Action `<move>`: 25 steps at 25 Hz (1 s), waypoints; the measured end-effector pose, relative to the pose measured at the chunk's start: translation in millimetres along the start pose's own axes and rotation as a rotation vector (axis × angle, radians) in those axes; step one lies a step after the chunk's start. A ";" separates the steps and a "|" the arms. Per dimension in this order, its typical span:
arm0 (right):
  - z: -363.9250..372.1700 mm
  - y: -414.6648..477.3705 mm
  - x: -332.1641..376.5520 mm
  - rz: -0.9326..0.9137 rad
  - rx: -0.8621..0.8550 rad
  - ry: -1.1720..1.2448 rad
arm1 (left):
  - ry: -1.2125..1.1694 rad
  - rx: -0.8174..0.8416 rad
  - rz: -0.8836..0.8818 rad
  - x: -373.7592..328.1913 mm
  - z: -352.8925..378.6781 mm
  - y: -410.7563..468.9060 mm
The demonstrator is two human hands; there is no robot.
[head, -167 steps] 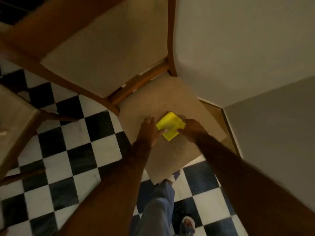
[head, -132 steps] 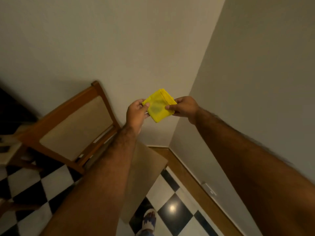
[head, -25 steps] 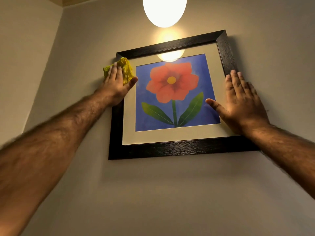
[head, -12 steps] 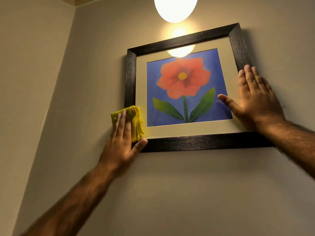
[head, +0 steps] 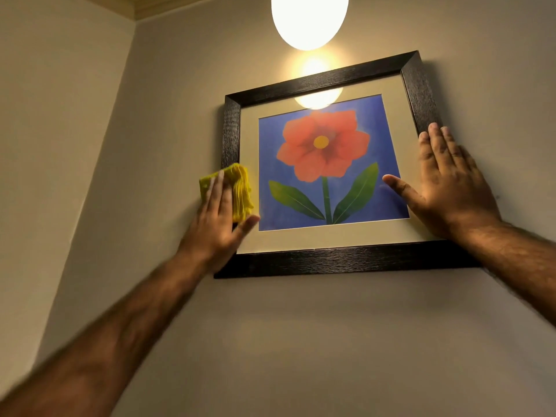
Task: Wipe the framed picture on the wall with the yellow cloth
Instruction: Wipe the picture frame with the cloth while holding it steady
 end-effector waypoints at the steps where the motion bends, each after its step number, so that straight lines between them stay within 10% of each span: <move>1: 0.4 0.4 -0.3 -0.001 -0.006 -0.003 | -0.003 -0.003 -0.014 -0.6 -0.9 28.7; 8: 2.6 -0.1 -1.8 -0.011 -0.023 -0.018 | 0.033 -0.013 -0.070 -3.2 -4.3 144.3; 25: -2.9 -0.1 3.2 0.011 0.015 0.007 | -0.178 -0.010 -0.075 -3.1 -43.0 -28.1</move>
Point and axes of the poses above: each hand's wrist, its own y-axis towards the middle knuckle, its own z-axis out of the palm, x = y × z, the point moved 1 cm from there along y, towards the middle knuckle, and after that the axes turned 12 degrees about -x, right-handed, at the moved point
